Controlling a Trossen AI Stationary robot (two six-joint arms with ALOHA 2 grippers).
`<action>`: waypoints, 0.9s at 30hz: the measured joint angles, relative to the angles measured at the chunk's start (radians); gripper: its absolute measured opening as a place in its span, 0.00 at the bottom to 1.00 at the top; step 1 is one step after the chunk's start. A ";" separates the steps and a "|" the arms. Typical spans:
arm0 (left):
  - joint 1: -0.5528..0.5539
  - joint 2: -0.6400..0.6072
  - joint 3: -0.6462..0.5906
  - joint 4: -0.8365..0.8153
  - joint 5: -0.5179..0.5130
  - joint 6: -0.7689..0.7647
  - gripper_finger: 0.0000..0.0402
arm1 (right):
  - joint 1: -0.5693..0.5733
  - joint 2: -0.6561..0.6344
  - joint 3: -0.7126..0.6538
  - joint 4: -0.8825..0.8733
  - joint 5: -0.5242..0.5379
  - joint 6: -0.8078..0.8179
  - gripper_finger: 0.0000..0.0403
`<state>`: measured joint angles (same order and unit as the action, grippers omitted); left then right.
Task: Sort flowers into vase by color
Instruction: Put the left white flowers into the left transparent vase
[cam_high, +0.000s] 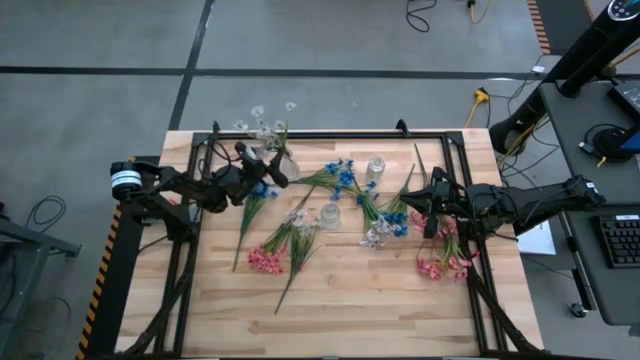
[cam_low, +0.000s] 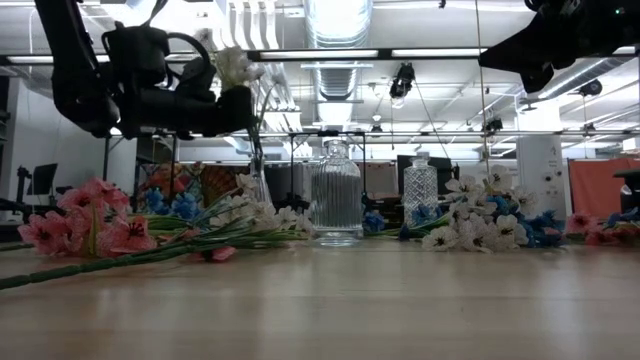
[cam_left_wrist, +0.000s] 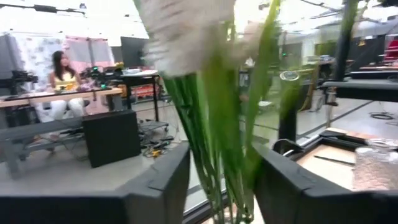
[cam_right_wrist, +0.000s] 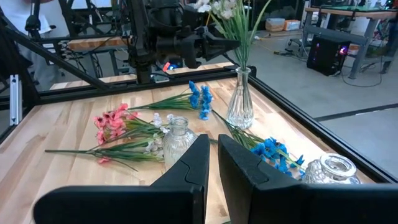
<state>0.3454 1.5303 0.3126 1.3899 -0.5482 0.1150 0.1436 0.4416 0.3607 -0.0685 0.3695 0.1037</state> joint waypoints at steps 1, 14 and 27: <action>0.000 0.000 0.000 -0.002 -0.014 0.000 0.29 | 0.000 0.000 0.000 0.000 0.000 0.000 0.07; 0.000 -0.005 0.000 -0.039 -0.023 -0.002 0.12 | 0.000 0.000 0.000 0.000 0.000 0.000 0.07; -0.005 -0.012 0.000 -0.038 0.015 -0.020 0.37 | 0.000 0.000 0.000 0.000 0.000 0.000 0.07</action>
<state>0.3408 1.5184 0.3122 1.3521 -0.5331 0.0955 0.1436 0.4416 0.3607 -0.0689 0.3691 0.1040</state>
